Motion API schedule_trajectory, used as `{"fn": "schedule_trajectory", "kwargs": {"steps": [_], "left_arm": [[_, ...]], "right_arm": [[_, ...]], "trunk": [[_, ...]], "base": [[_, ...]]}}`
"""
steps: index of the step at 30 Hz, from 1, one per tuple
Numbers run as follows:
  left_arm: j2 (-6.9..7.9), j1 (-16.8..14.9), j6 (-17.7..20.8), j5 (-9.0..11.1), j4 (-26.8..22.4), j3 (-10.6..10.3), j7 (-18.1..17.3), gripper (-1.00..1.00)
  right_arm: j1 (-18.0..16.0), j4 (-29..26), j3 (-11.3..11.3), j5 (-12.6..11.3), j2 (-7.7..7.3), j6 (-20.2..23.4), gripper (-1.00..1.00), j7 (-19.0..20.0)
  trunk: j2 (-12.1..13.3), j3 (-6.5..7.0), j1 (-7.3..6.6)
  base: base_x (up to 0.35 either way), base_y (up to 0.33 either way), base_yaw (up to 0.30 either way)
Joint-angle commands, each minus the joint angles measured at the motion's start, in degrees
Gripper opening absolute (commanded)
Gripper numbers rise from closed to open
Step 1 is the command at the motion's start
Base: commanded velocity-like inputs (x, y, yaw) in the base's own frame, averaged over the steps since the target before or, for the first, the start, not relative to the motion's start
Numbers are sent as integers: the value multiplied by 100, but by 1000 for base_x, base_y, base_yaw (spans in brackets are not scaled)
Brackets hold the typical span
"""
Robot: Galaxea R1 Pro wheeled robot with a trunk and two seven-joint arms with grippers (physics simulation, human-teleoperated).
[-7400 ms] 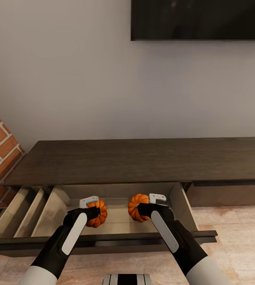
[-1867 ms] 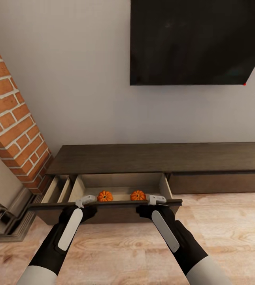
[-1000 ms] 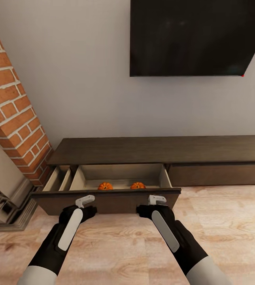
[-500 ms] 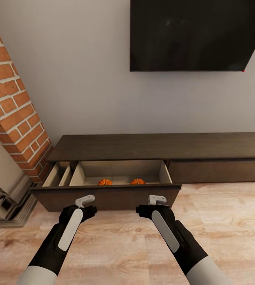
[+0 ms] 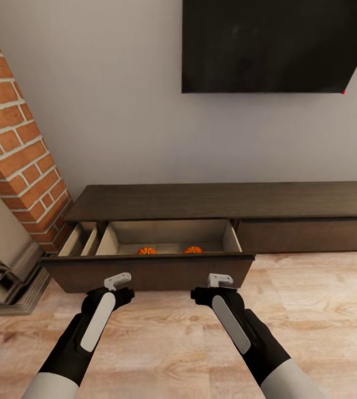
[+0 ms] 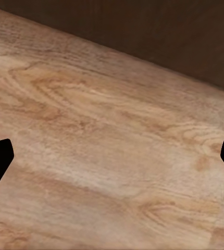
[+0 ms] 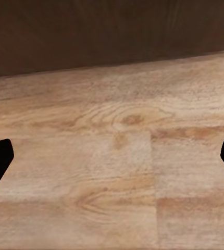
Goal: Place each of the two pumpkins and all three candles from the living room inside a cabinet in the living room (use any cabinet), then make sure every cabinet is closed, and position the cauldron so it is next to a table in the living room.
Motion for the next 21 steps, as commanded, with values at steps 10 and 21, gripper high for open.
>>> {"fn": "schedule_trajectory", "kwargs": {"steps": [10,21], "left_arm": [[53,6,-374,-394,65,-404,31,100],[115,29,-1643,-973,888,-1112,-29,100]], "right_arm": [[-5,22,46,-28,-1,-297,100,-44],[-5,43,216,4,-10,-1484,100,61]], "trunk": [[-405,-185,219],[-846,-382,461]], "base": [[0,0,0],[0,0,0]]}}
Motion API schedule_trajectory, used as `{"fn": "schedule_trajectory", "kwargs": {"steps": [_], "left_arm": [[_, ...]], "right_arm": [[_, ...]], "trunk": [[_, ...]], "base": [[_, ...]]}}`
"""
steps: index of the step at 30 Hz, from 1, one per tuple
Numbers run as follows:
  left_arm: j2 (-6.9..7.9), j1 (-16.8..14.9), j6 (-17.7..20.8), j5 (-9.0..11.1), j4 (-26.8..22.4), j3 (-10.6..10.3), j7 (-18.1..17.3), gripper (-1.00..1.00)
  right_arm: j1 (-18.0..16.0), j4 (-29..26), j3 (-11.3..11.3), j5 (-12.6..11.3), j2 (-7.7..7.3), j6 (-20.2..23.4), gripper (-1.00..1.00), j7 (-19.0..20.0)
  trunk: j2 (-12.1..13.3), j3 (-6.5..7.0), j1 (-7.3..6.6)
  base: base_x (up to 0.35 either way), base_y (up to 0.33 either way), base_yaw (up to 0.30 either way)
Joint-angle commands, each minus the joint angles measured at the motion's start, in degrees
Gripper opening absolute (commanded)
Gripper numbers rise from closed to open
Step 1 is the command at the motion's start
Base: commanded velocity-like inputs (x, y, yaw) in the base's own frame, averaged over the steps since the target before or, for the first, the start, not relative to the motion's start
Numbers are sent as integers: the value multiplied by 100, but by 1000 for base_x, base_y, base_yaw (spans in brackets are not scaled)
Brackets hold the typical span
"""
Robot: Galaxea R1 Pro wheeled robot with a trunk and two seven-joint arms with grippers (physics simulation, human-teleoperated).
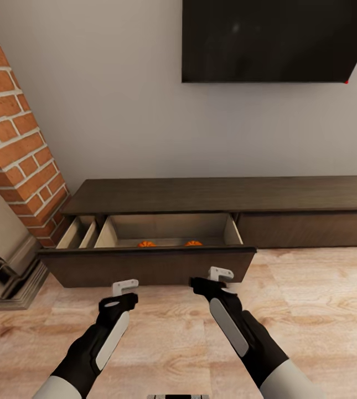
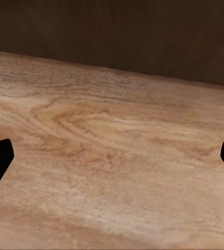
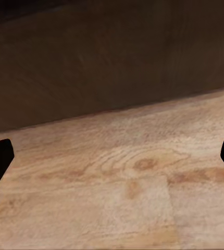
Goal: Place each of the two pumpkins and all three candles from the living room inside a cabinet in the living room (use any cabinet), then make sure every cabinet is closed, and position the cauldron so it is next to a table in the living room.
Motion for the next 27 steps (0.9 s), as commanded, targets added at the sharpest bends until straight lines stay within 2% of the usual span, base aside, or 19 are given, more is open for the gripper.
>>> {"fn": "schedule_trajectory", "kwargs": {"steps": [1,5,12,16,20,27], "left_arm": [[42,-2,-41,49,30,-68,49,100],[145,-3,-108,56,56,-139,44,100],[180,-7,-144,53,27,-164,29,100],[189,-7,-458,43,24,-174,26,100],[213,-7,-613,43,22,-173,24,100],[316,-22,-641,67,-194,-167,-19,100]], "right_arm": [[-5,-3,96,-4,-2,-100,100,-36],[-5,68,301,142,4,-504,100,-14],[-6,420,363,375,6,-1133,100,132],[-5,533,367,625,7,-1263,100,310],[-5,587,368,765,7,-1415,100,350],[-5,615,368,803,7,-1526,100,361]], "trunk": [[-44,-23,21],[-204,-95,109],[-485,-221,263],[-645,-293,351],[-653,-381,362],[-653,-381,362]], "base": [[0,0,0],[0,0,0],[0,0,0],[0,0,0],[0,0,0],[0,0,0]]}}
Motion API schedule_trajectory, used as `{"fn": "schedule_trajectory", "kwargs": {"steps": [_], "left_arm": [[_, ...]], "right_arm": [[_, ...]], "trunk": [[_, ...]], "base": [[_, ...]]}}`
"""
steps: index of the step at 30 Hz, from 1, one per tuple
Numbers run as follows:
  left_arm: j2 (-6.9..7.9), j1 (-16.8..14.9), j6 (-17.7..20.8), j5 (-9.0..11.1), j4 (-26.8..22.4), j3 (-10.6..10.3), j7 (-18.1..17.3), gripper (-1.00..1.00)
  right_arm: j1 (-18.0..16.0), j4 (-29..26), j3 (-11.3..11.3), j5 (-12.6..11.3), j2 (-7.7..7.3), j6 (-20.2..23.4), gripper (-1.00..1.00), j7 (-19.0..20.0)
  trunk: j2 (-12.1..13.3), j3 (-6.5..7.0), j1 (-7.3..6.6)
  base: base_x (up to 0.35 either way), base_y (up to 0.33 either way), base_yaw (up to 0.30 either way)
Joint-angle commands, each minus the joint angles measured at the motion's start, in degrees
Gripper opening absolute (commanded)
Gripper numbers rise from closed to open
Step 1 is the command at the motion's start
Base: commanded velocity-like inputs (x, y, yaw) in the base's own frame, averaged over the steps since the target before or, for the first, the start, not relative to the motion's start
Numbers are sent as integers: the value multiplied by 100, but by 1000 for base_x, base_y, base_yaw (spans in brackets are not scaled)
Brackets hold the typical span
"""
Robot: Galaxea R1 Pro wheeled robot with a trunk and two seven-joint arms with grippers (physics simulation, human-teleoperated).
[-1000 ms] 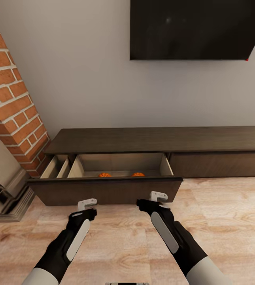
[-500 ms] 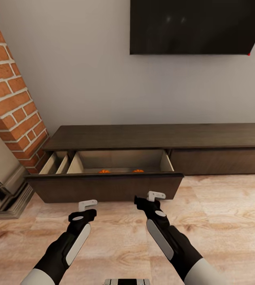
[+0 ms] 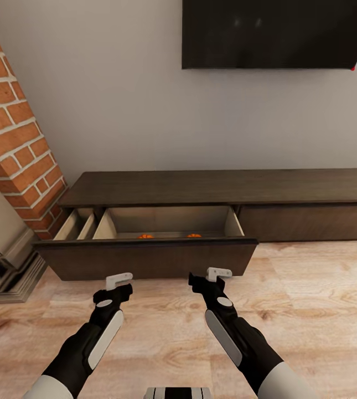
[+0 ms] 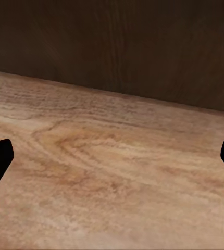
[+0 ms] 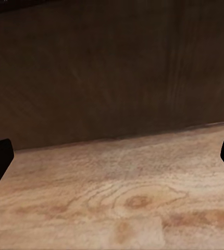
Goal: Place each of the two pumpkins and all three candles from the living room inside a cabinet in the living room (use any cabinet), then make sure every cabinet is closed, and position the cauldron so it is next to a table in the living room.
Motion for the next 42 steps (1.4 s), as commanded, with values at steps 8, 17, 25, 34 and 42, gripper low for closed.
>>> {"fn": "schedule_trajectory", "kwargs": {"steps": [8,17,25,34,42], "left_arm": [[51,-7,5,16,-34,-5,-653,100],[250,-7,7,24,-20,19,-1367,100],[239,-7,-10,20,-18,23,-1407,100],[204,-7,-396,23,286,17,-1406,100],[200,-7,-792,29,359,-26,-1405,100]], "right_arm": [[-4,-9,14,-21,-2,-2,100,-45],[-4,3,14,-41,-2,-259,100,-46],[-4,147,8,-36,-2,-282,100,-42],[-4,247,5,-28,-2,-284,100,-42],[-4,250,5,-27,-2,-285,100,-42]], "trunk": [[-2,-5,-1],[-2,-5,-1],[-6,-71,7],[-6,-71,7],[-6,-71,7]], "base": [[0,0,0],[0,0,0],[0,0,0],[16,0,0],[195,0,0]]}}
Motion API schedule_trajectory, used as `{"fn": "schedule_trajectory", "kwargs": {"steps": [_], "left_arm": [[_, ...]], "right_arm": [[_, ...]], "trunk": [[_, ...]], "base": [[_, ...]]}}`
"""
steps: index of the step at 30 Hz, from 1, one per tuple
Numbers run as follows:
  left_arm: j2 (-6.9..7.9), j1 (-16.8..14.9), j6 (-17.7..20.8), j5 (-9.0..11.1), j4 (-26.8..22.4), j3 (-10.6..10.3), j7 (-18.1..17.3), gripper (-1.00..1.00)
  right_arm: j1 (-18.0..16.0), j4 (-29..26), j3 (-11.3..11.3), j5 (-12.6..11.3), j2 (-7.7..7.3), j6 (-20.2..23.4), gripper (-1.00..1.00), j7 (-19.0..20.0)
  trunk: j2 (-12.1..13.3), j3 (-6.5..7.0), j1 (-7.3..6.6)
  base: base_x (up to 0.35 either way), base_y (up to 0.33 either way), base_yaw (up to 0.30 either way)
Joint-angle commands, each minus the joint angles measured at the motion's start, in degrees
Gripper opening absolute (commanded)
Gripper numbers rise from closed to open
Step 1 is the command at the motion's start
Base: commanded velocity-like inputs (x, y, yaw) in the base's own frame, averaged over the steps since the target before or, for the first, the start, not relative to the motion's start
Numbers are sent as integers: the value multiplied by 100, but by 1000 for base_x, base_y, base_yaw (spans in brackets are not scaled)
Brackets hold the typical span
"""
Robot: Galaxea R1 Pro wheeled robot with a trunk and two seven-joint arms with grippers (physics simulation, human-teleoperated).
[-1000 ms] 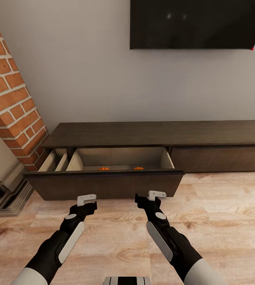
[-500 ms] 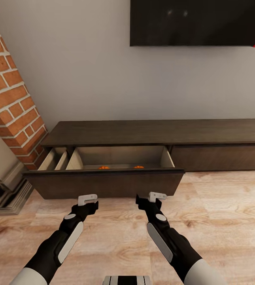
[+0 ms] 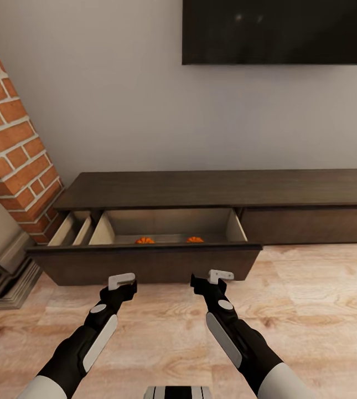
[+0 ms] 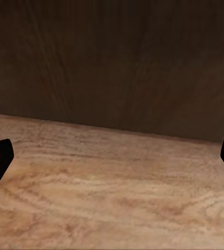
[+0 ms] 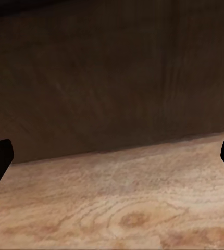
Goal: Place each of the two pumpkins and all three candles from the living room inside a cabinet in the living room (use any cabinet), then make sure every cabinet is closed, and position the cauldron so it is next to a table in the living room.
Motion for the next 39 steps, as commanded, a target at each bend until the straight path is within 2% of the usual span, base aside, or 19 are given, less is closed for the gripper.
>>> {"fn": "schedule_trajectory", "kwargs": {"steps": [1,8,12,15,20,26,31,39], "left_arm": [[8,-4,10,49,-10,-27,53,100],[0,-4,-56,60,-9,-28,56,100],[-1,-4,-422,88,-9,-41,75,100],[-1,-4,-504,94,-9,-44,84,100],[-1,-4,-535,97,-9,-51,88,100],[2,-4,-514,105,-9,-54,83,100],[0,-4,-475,106,0,-56,61,100],[-16,-27,-470,48,474,-44,53,100]], "right_arm": [[-4,-9,15,-25,-3,23,100,-42],[-4,23,15,-35,-3,23,100,-42],[-4,41,9,-40,-3,14,100,-42],[-4,55,1,-51,-3,21,100,-40],[-4,219,-9,-57,-3,16,100,-14],[-4,628,-5,-53,0,19,100,266],[-4,742,-11,-45,-2,12,100,342],[-4,765,-5,-42,-3,-142,100,353]], "trunk": [[-2,-5,0],[-2,-5,0],[-2,-5,0],[-2,-5,0],[-2,-5,0],[-2,-5,0],[-2,-5,0],[-2,-5,0]], "base": [[89,0,0],[176,0,0],[35,0,0],[8,0,0],[2,0,0],[33,0,0],[134,0,0],[232,0,0]]}}
